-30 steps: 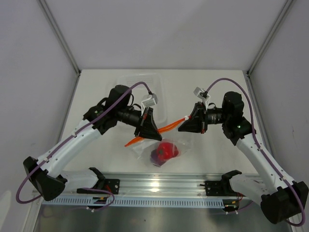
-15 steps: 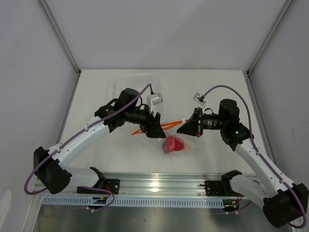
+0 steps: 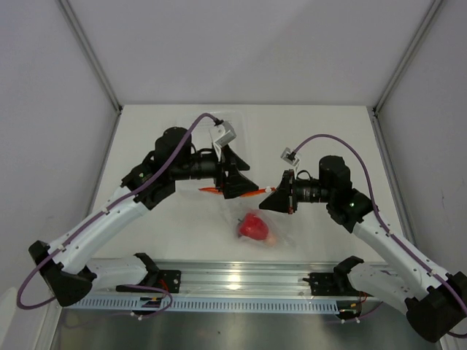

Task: Place the food in the zip-top bag and seal the zipper
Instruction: Zip the zipper food storage bag at the center of the board.

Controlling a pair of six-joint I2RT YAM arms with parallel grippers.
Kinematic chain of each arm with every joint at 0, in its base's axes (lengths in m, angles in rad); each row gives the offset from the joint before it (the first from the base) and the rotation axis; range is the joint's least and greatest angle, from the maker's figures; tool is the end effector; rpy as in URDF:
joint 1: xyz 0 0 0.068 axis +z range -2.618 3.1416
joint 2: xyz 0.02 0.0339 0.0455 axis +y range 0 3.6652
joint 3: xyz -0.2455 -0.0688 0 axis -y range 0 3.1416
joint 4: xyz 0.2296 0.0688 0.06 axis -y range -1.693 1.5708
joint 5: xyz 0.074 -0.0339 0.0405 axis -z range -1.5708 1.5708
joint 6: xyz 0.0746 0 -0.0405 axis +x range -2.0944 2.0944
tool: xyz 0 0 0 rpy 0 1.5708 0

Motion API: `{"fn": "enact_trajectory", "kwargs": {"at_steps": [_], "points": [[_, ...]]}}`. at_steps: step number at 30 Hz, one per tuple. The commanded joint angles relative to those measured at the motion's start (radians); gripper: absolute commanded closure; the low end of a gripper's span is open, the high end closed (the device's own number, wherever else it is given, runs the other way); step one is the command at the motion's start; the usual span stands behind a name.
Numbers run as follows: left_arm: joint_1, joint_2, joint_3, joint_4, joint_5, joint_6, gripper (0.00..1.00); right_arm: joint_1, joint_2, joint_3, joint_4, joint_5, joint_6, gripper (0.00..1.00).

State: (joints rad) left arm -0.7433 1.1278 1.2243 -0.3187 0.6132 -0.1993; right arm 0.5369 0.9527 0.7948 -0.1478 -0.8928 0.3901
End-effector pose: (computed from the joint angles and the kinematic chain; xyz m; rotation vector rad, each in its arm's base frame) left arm 0.1691 -0.2138 0.3874 0.9550 1.6686 -1.2021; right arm 0.1672 0.1671 0.3004 -0.8087 1.8565 1.4443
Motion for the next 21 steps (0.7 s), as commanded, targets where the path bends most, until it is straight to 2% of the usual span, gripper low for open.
{"fn": "enact_trajectory", "kwargs": {"at_steps": [1,11,21], "points": [[-0.047,0.061,0.084,-0.003,-0.029,0.041,0.19,0.023,-0.022,0.037,0.014,0.041,0.013,1.0],[-0.068,0.165,0.158,-0.075,0.017,0.096,0.25,0.035,-0.037,0.043,0.004,0.051,0.003,1.0],[-0.068,0.219,0.178,-0.102,0.085,0.118,0.41,0.035,-0.04,0.046,0.001,0.028,-0.007,1.0]]}}
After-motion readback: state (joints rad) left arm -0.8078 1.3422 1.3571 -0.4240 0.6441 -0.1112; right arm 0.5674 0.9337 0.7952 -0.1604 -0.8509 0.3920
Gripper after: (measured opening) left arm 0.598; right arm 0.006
